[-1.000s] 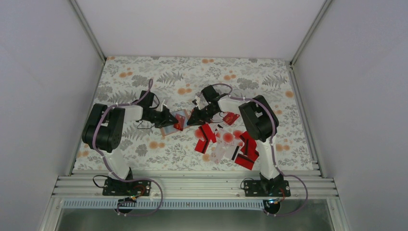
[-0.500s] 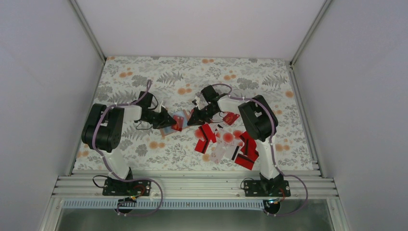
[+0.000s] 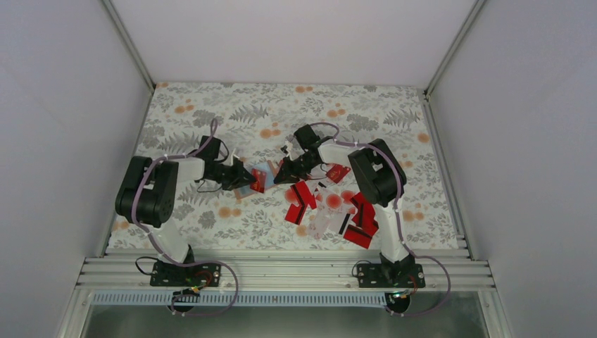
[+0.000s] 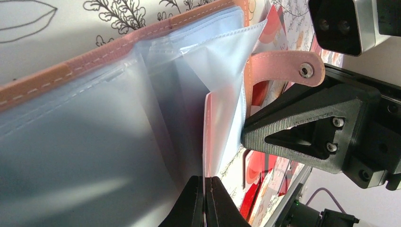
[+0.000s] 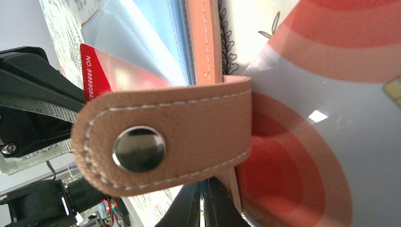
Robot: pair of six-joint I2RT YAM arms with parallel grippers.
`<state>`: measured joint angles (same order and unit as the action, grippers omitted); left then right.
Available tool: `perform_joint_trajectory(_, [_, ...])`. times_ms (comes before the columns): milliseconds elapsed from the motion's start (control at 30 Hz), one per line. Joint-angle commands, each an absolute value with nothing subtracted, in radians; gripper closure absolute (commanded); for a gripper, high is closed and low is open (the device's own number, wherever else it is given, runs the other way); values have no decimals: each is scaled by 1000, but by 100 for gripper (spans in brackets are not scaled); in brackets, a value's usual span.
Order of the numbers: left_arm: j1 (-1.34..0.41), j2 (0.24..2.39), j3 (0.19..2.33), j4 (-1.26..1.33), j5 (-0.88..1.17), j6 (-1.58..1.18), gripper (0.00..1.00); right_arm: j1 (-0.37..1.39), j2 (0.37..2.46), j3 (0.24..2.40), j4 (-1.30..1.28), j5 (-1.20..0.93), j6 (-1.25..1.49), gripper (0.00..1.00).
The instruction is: Put the credit cards into the card holder
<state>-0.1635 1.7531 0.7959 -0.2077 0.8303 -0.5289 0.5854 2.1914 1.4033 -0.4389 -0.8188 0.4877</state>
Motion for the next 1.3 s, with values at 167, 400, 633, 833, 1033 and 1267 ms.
perform_joint_trajectory(167, [-152,1683,700,-108,752,-654,98,611,2279,1381,-501,-695,495,96])
perform_joint_trajectory(400, [-150,1665,671,-21,727,-693,98,611,2281,1379,-498,-704,503,96])
perform_joint_trajectory(633, [-148,1706,676,52,721,-712,98,611,2280,1375,-497,-708,508,96])
perform_joint_trajectory(833, [-147,1707,669,102,708,-762,98,611,2275,1366,-495,-707,511,96])
perform_joint_trajectory(1033, [-148,1712,643,158,706,-809,98,611,2272,1358,-492,-712,517,96])
perform_joint_trajectory(1267, [-149,1731,627,213,719,-826,98,611,2269,1359,-490,-715,525,96])
